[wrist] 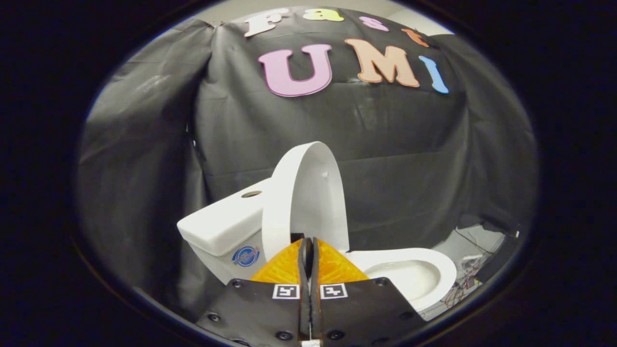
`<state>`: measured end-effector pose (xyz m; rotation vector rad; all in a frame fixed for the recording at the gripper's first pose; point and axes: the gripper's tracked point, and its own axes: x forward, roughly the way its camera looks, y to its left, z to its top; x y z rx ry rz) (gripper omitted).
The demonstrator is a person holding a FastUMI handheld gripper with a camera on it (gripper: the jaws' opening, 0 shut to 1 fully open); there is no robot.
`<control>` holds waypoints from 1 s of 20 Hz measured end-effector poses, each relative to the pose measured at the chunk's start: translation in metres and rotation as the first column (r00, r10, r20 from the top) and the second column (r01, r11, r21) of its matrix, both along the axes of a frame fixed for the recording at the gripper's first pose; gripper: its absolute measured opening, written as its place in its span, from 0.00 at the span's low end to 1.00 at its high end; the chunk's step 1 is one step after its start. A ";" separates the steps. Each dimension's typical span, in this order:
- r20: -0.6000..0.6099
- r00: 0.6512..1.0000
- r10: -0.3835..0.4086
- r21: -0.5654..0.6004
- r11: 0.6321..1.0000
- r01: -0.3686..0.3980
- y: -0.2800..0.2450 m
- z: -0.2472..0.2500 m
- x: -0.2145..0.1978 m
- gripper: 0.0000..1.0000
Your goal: Open the toilet lid.
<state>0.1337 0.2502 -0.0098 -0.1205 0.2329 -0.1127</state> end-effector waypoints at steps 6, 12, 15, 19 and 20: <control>0.004 0.998 0.059 -0.052 0.997 -0.059 0.030 -0.010 0.014 0.01; 0.025 0.998 0.065 -0.153 0.986 -0.061 0.042 -0.013 0.020 0.01; 0.035 0.998 0.049 -0.196 0.980 -0.041 0.043 -0.013 0.017 0.01; 0.039 0.998 0.055 -0.218 0.975 -0.045 0.044 -0.015 0.016 0.04; 0.039 0.997 0.062 -0.200 0.978 -0.053 0.043 -0.019 0.016 0.07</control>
